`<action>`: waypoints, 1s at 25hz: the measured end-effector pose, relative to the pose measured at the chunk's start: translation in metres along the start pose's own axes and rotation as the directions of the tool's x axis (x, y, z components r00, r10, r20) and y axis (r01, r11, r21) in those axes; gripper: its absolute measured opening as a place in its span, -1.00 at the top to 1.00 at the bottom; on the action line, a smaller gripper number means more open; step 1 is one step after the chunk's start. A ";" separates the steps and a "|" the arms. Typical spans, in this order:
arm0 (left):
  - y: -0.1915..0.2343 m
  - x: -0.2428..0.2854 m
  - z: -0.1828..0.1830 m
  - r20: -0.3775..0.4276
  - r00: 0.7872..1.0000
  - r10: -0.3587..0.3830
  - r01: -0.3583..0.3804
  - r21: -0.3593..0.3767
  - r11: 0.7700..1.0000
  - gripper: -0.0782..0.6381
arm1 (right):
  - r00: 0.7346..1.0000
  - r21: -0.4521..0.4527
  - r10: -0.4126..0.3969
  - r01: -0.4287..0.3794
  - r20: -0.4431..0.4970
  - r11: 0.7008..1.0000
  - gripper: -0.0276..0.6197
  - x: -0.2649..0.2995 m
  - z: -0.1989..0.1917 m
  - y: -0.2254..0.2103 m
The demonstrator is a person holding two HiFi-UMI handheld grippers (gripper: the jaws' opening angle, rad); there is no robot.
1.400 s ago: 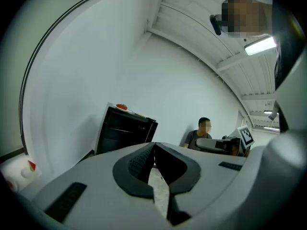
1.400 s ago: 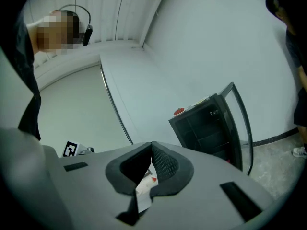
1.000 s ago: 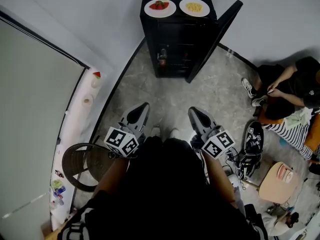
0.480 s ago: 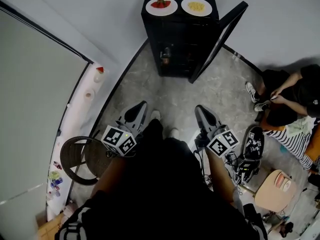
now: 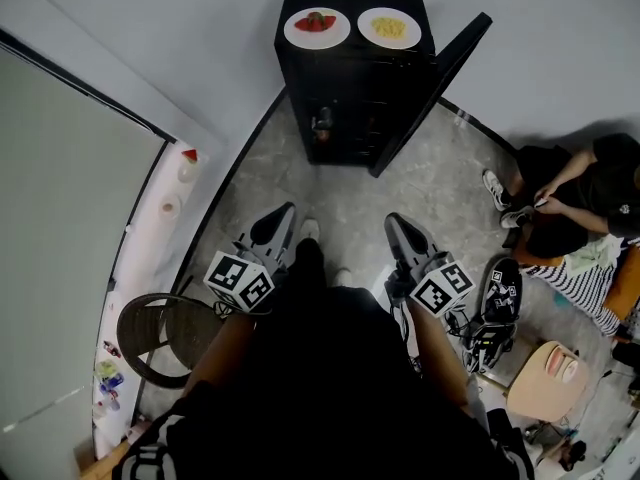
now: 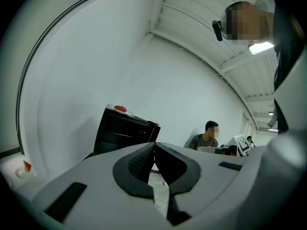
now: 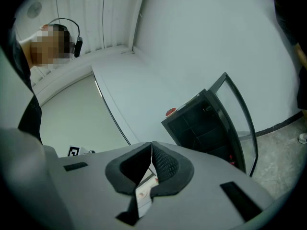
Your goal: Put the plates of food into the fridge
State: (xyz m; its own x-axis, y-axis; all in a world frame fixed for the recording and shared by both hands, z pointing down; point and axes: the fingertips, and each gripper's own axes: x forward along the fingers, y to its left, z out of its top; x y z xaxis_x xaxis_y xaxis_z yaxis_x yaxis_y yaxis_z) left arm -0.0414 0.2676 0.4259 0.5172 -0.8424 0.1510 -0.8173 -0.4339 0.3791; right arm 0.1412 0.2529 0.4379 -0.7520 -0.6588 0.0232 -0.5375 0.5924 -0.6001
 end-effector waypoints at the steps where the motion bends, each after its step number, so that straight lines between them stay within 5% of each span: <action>1: 0.006 0.005 0.002 -0.001 1.000 -0.004 0.004 0.001 1.000 0.73 | 1.000 0.002 -0.005 0.005 -0.002 1.000 0.84 0.007 0.001 -0.002; 25: 0.150 0.097 0.060 -0.039 0.993 -0.108 0.107 -0.028 0.994 0.73 | 0.993 0.047 -0.114 0.112 0.032 0.993 0.84 0.171 0.038 -0.028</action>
State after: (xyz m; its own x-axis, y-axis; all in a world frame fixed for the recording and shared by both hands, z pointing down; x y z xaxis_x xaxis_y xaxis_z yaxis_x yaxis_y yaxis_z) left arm -0.1292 0.1019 0.4423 0.6121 -0.7774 0.1445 -0.7497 -0.5125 0.4186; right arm 0.0419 0.1057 0.4284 -0.6736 -0.7362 0.0659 -0.5997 0.4923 -0.6309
